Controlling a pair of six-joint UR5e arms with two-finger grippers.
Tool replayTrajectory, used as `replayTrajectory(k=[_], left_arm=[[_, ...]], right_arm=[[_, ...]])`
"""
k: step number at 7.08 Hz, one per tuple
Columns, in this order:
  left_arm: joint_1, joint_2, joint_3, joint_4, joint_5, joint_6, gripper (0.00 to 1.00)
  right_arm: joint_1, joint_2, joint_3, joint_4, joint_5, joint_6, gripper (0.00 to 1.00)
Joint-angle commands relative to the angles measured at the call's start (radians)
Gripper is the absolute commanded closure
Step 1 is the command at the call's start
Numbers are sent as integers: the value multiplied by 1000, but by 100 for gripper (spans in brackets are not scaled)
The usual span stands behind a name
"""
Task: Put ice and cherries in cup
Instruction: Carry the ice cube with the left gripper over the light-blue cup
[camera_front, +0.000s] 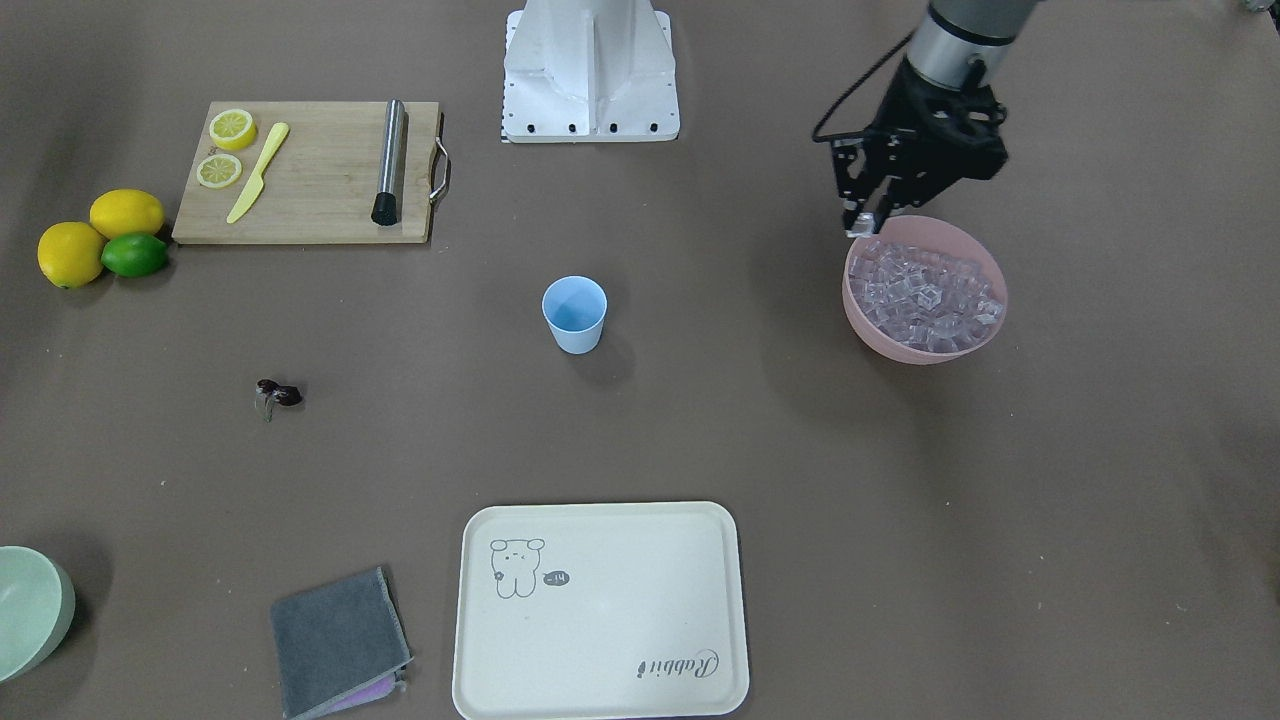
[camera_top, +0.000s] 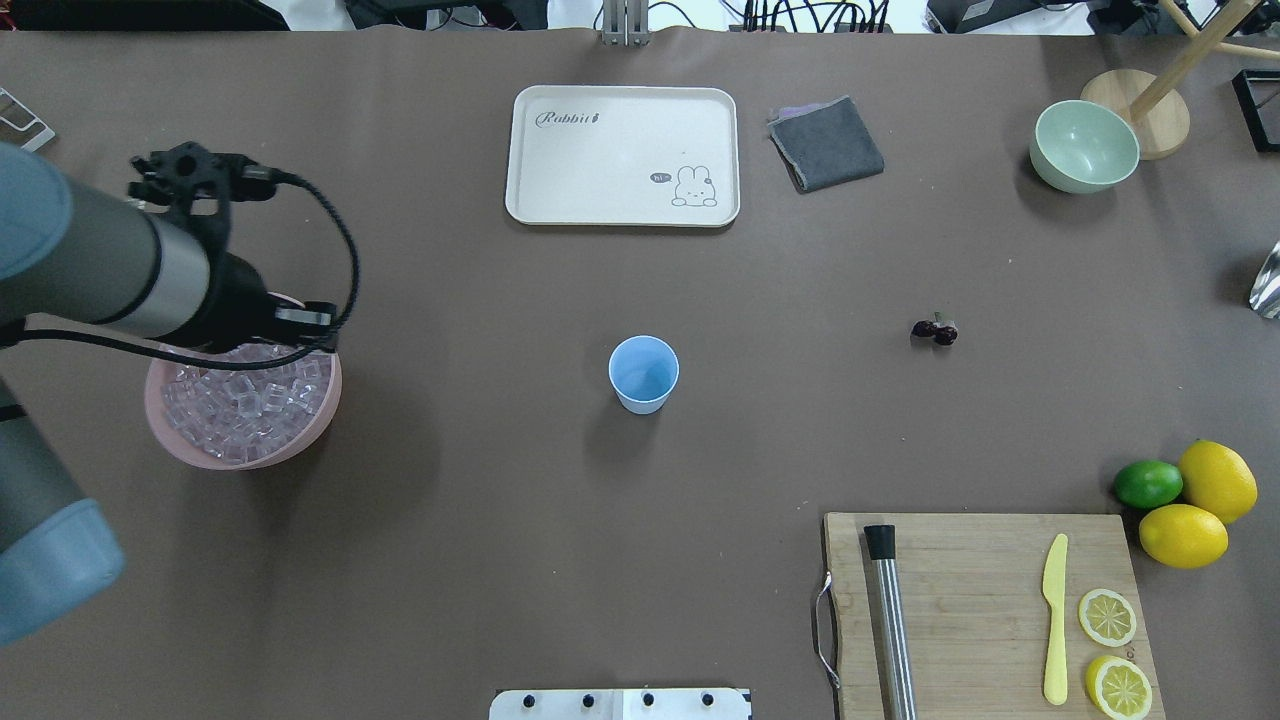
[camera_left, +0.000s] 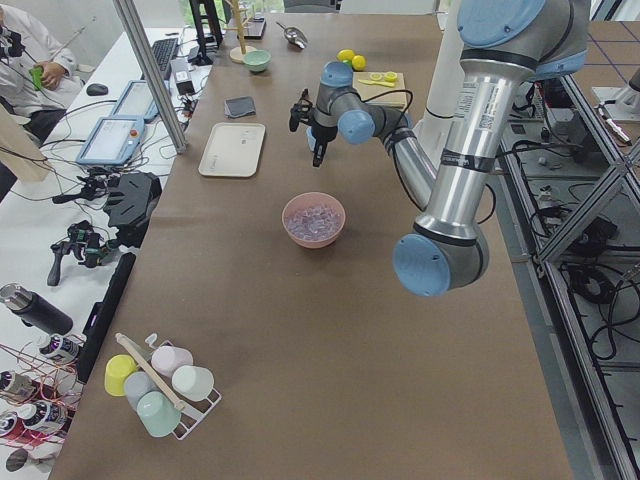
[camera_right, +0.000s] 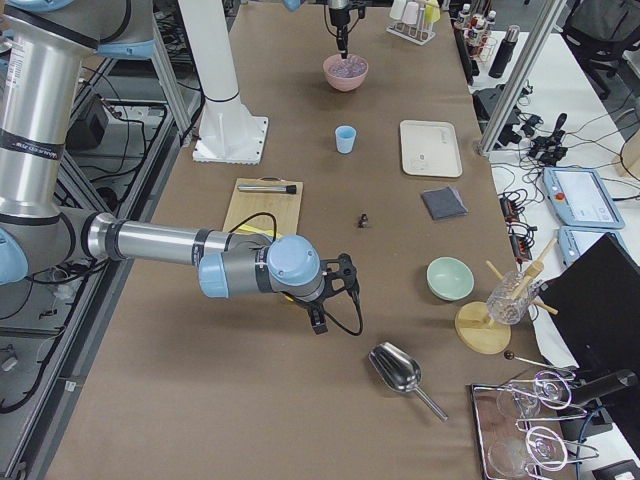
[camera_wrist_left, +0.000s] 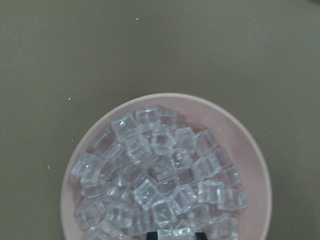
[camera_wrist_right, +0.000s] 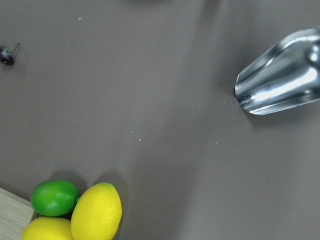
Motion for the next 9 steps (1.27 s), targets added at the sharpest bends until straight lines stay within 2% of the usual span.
replayTrajectory(k=[1,3,4,5,6,9], left_arm=[[111,-305,188,59,116,-119,100],[121,-410,309,45,142,-158,100],[136,-477,413,-19,178,-168,100],[142,-493,490,-85,187,-170,100],[179,-492,554,-172,260,-169,100],[208,-484,572,-213,282,-170,100]], right_arm=[[-23,36,-2,-2,-9,4,1],[-98,115,-2,-6,-25,87,1],[-132,144,1,-6,-34,123,1],[-158,152,-2,-6,-34,129,1],[-163,149,-2,-8,-26,131,1],[-166,143,-3,-9,-20,131,0]])
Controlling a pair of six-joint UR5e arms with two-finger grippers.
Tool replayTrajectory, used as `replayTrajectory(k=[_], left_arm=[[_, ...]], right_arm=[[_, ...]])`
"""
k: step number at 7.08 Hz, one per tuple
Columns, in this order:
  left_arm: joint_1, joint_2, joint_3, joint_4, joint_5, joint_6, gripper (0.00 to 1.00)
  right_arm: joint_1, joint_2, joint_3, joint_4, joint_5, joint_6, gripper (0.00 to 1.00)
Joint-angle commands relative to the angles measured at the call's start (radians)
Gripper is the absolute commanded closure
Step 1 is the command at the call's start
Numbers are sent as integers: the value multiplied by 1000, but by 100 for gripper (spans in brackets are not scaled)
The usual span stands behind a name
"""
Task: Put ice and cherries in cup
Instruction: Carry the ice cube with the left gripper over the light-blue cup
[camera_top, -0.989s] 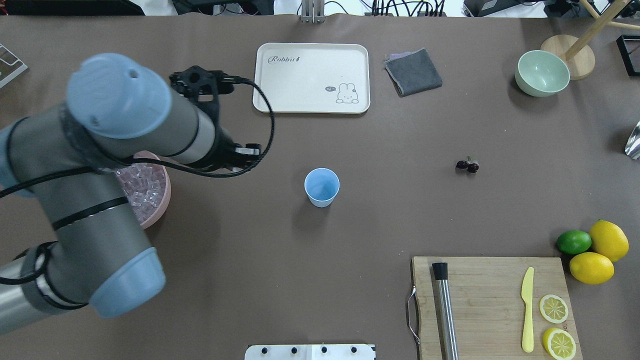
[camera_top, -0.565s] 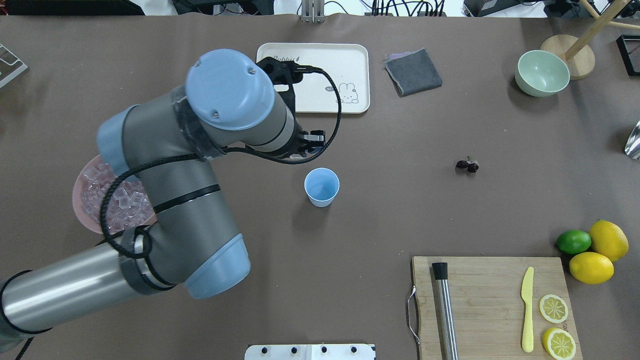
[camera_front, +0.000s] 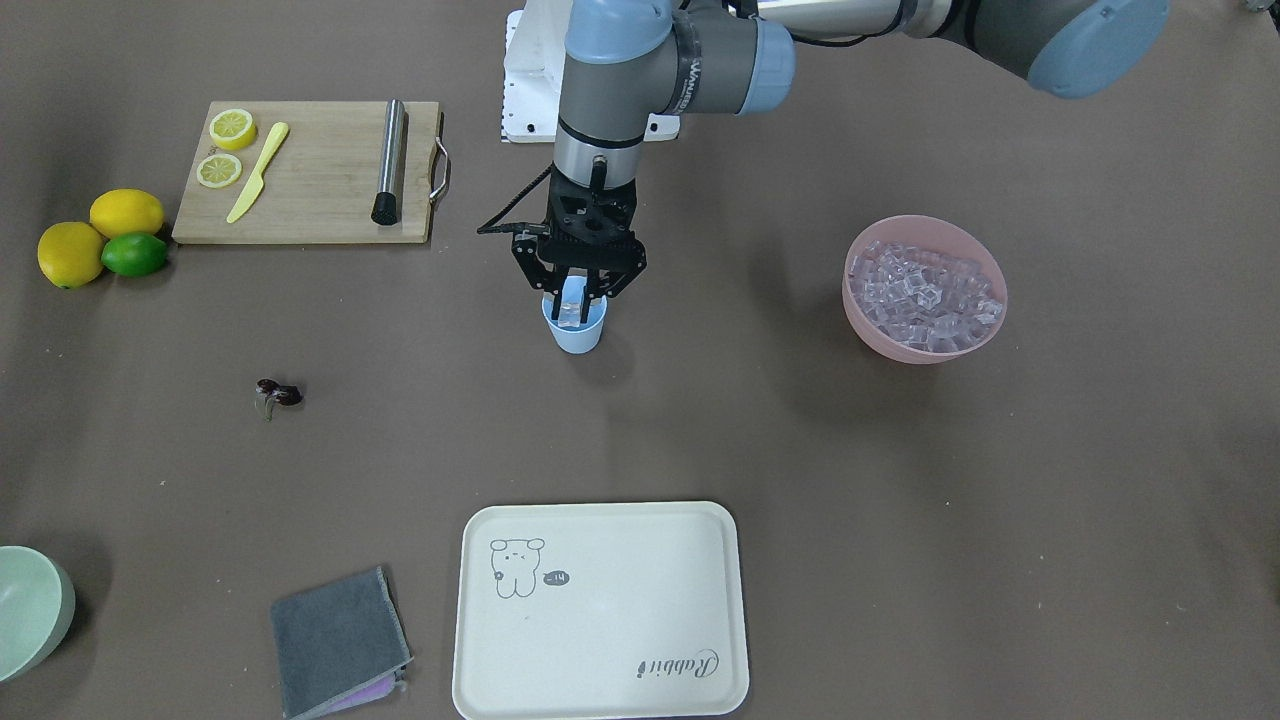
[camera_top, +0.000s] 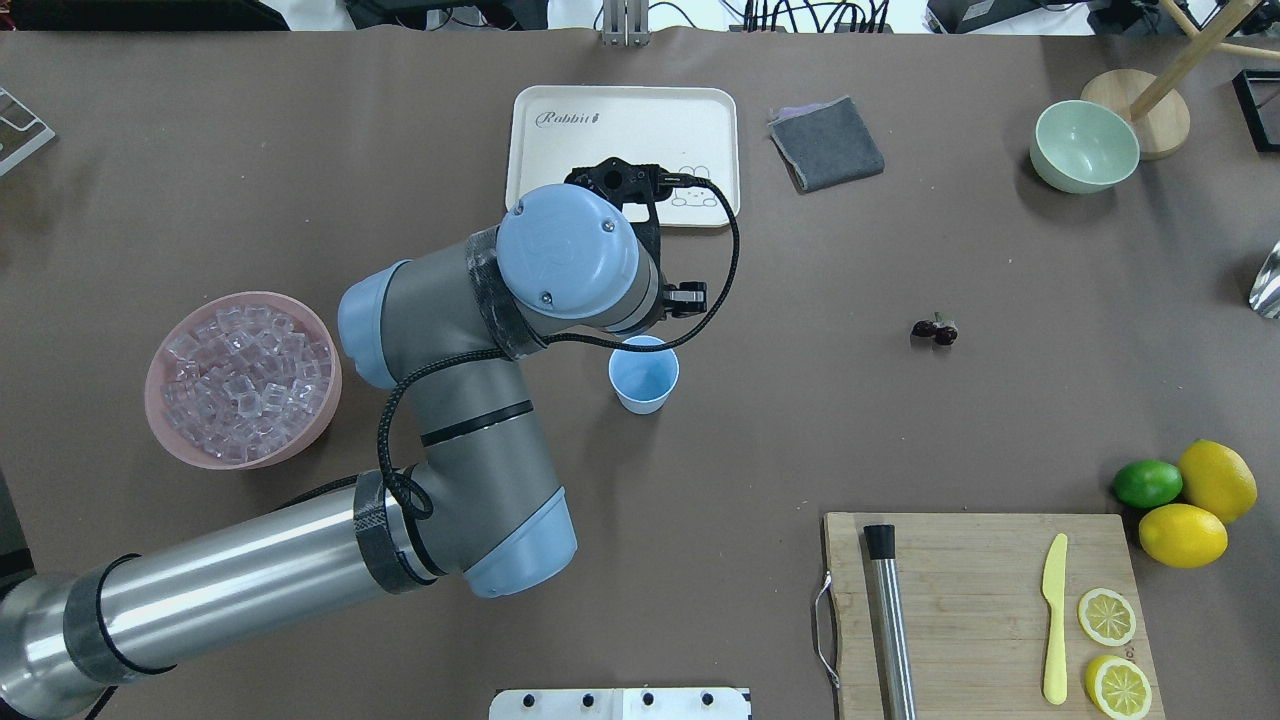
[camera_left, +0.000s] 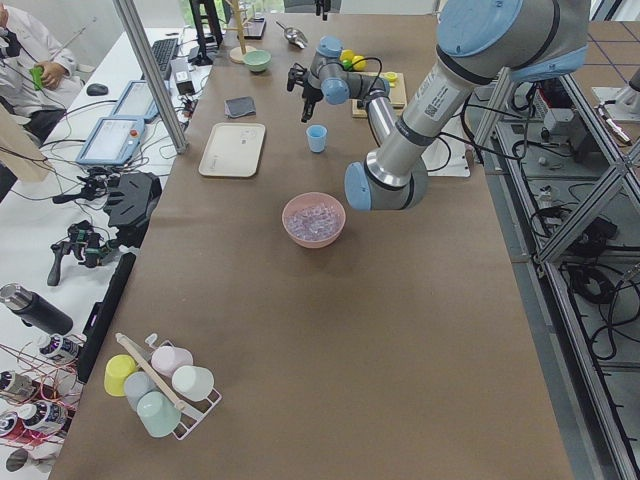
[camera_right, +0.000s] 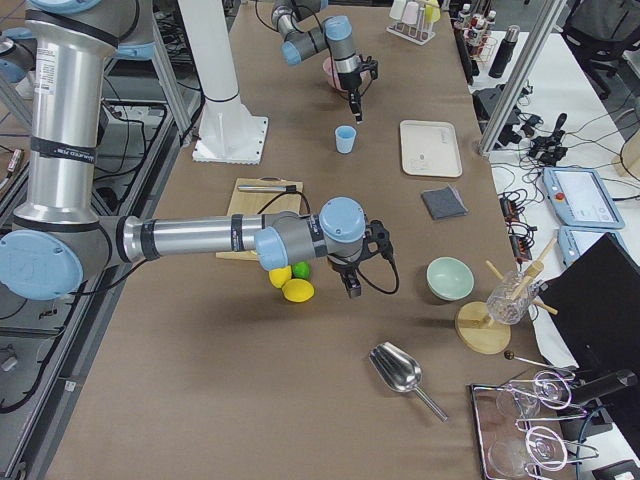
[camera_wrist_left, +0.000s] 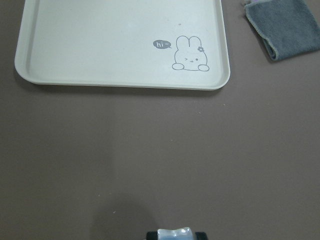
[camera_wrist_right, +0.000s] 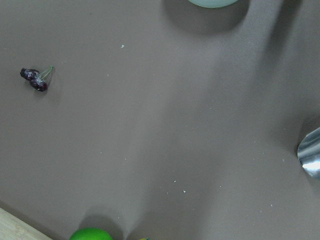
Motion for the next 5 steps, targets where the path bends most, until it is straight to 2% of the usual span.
replayTrajectory(k=[1,3,4,5], left_arm=[[11,4,2,-7,6,1,100],[11,62,-48,-7,5,10,99],[13,81,-69,-7,5,11,95],[25,80,-69,-6,6,9,73]], right_arm=[[-2,-2,-1,-2,2,0,0],[-2,-3,-1,-4,2,0,0],[-3,-3,-2,-4,3,0,0],[-3,-5,-2,-4,5,0,0]])
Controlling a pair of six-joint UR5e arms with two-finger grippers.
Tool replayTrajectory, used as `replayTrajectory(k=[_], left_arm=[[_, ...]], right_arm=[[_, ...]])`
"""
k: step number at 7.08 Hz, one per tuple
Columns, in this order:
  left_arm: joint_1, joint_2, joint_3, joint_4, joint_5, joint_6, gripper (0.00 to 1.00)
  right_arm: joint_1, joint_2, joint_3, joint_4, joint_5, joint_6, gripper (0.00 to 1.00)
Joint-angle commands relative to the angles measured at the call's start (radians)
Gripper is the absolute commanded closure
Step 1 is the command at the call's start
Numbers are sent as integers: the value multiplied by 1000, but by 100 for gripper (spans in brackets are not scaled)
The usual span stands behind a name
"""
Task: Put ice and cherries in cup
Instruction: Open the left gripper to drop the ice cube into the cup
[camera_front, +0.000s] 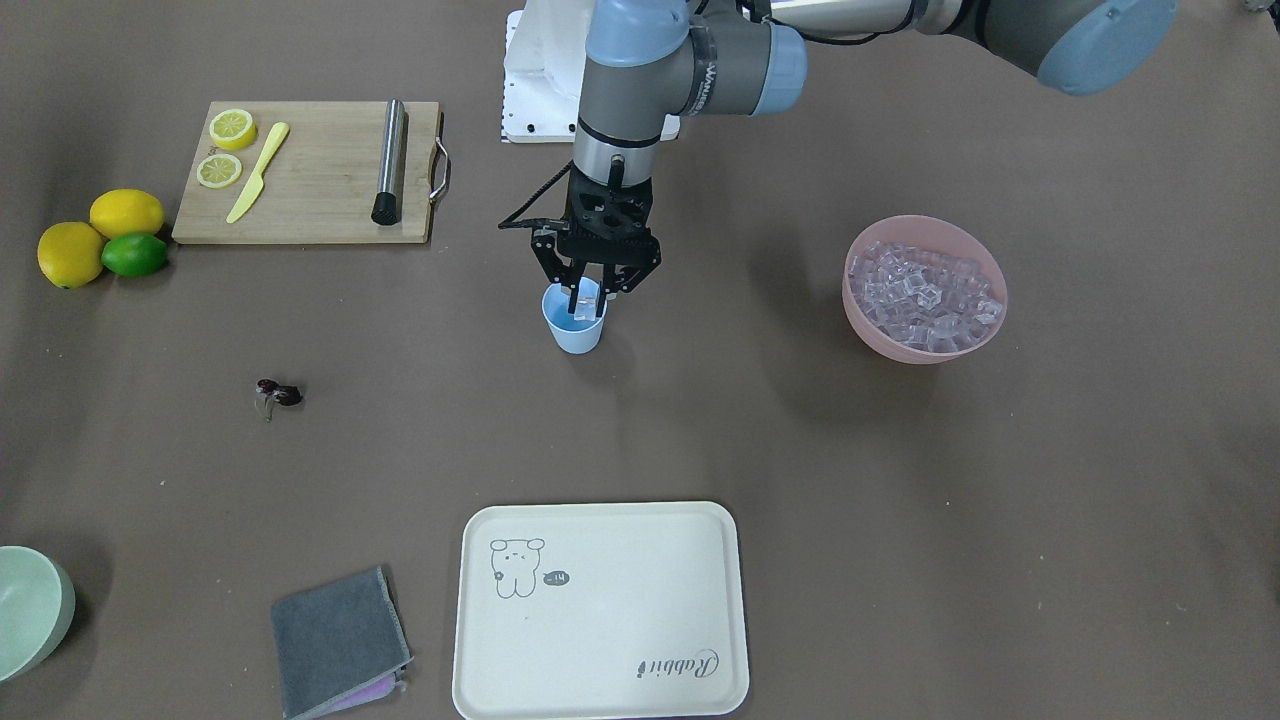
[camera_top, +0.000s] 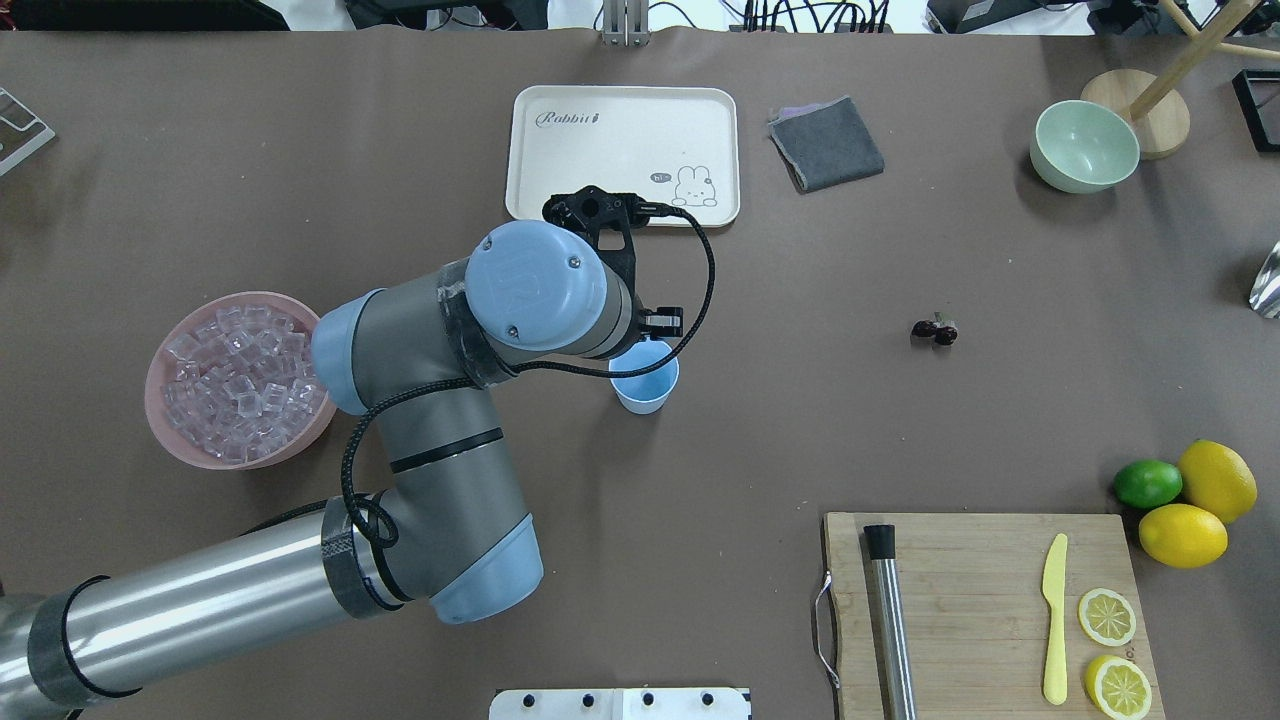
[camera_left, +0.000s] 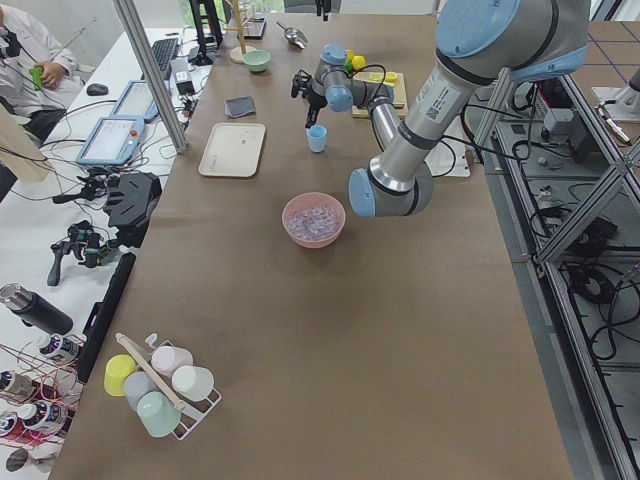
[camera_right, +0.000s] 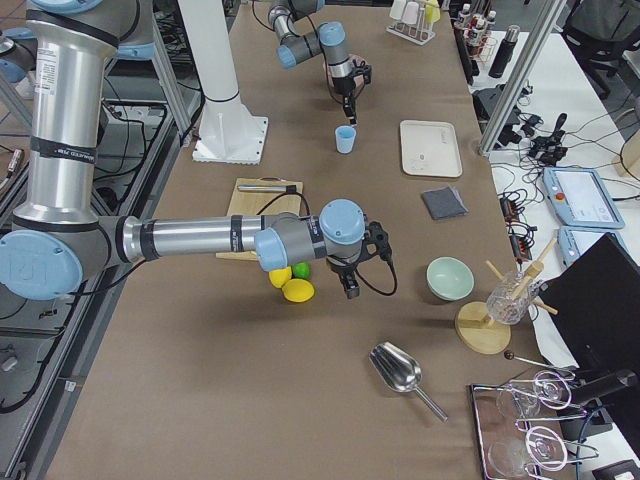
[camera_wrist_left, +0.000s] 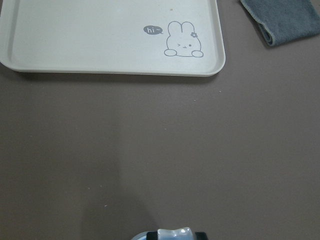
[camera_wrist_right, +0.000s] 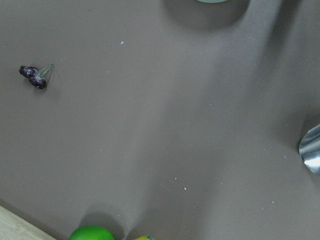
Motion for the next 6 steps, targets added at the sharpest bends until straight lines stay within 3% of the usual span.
replayTrajectory(k=[1,2,4,6], left_arm=[[20,5,-12,1,3,-5,68],[30,3,-13,3,4,-8,62],[52,2,-10,1,68,-8,3],[53,-3,-36,4,107,1,3]], right_arm=[[-1,-1,0,0,2,0,0],[-1,-3,-2,0,2,0,0],[-5,-4,-2,0,3,8,0],[-68,46,28,9,17,200,0]])
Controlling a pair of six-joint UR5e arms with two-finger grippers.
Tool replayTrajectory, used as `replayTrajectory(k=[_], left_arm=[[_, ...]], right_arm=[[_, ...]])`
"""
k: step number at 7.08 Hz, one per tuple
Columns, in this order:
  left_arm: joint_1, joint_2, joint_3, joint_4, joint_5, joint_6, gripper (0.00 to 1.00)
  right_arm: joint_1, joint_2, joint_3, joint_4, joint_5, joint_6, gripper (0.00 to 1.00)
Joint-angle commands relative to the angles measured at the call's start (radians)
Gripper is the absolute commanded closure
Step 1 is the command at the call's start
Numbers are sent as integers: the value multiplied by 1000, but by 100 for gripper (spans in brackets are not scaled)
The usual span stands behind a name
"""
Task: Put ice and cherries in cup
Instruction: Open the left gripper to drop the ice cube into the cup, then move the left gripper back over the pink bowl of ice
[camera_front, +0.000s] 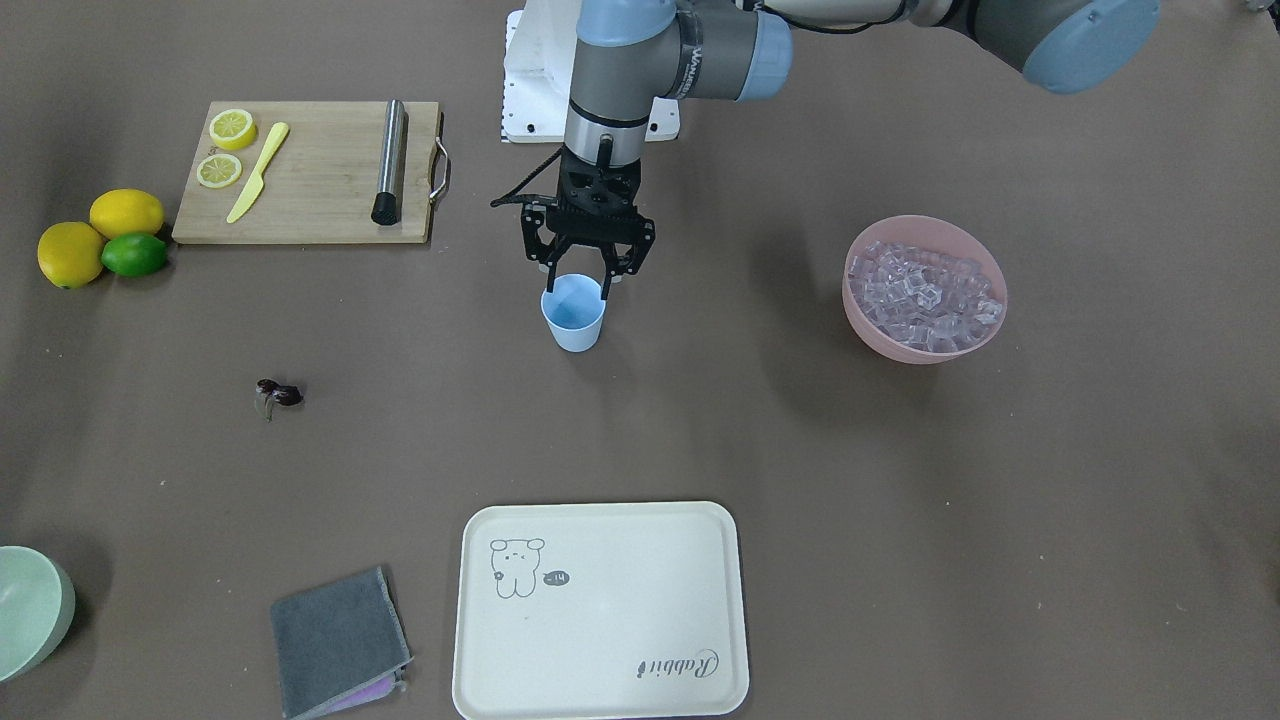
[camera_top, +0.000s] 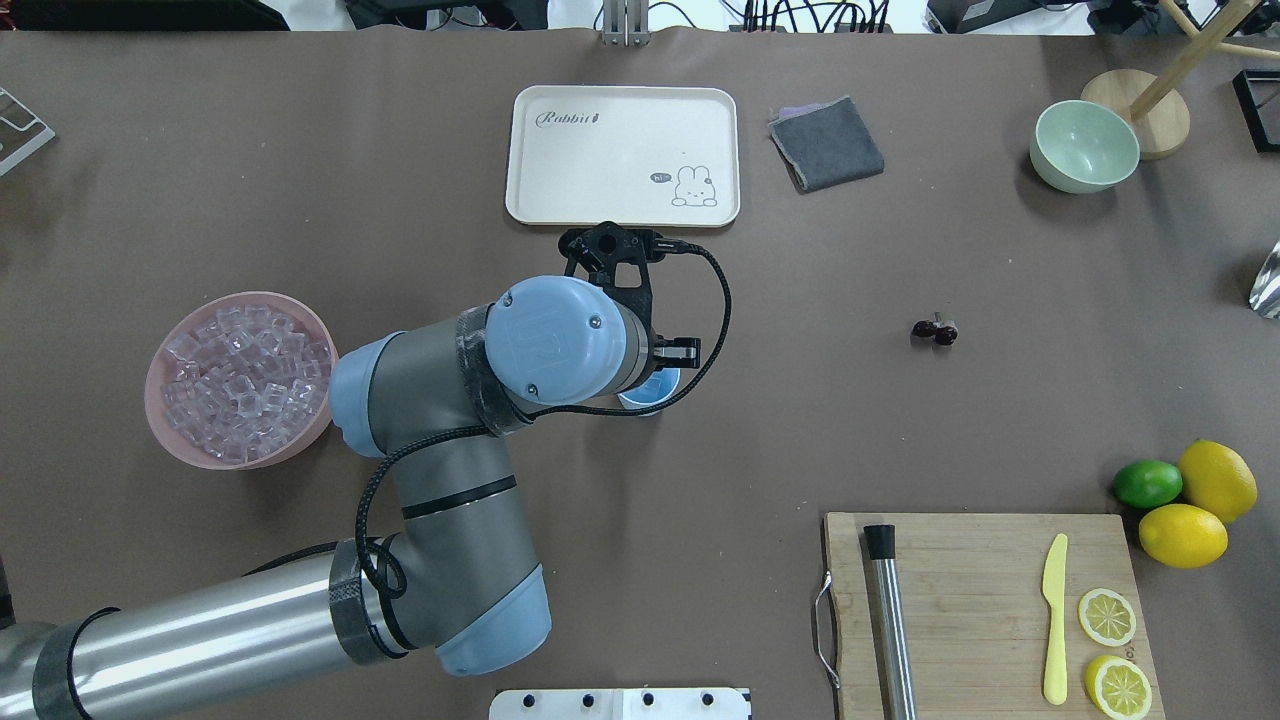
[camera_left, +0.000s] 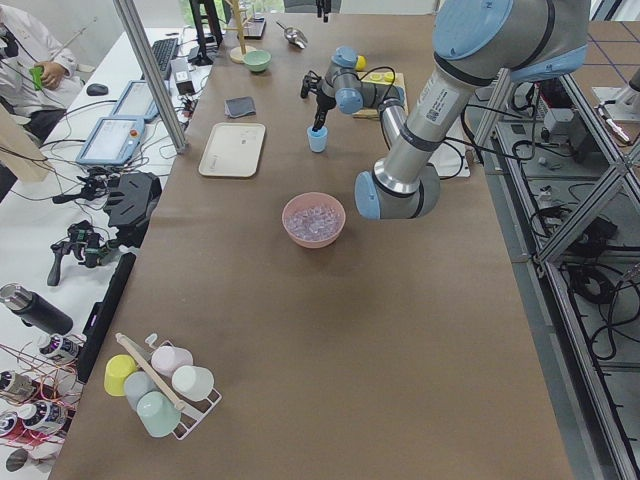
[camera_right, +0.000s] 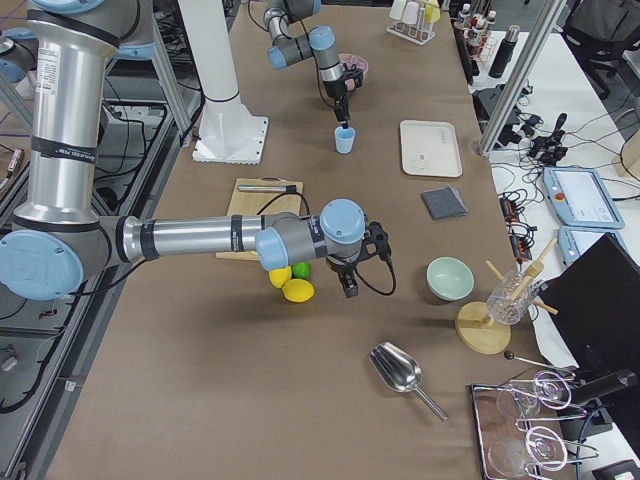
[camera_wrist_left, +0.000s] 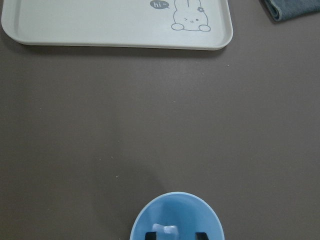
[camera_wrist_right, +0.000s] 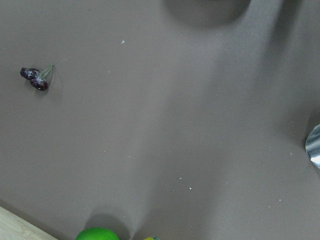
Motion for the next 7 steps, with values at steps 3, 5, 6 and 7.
replayTrajectory(k=[3,5,6,7], left_arm=[[-114,215,-238,18,-102,226,8],[-292,350,-260,16,-335,390,8],[-331,451,-307,10,-357,392,8],[-424,523,-338,10,-497,394,6]], right_arm=[[-118,108,66,10,-7,286,0],[-138,85,96,10,-65,288,1],[-138,80,99,10,-67,288,0],[-140,68,103,10,-67,288,0]])
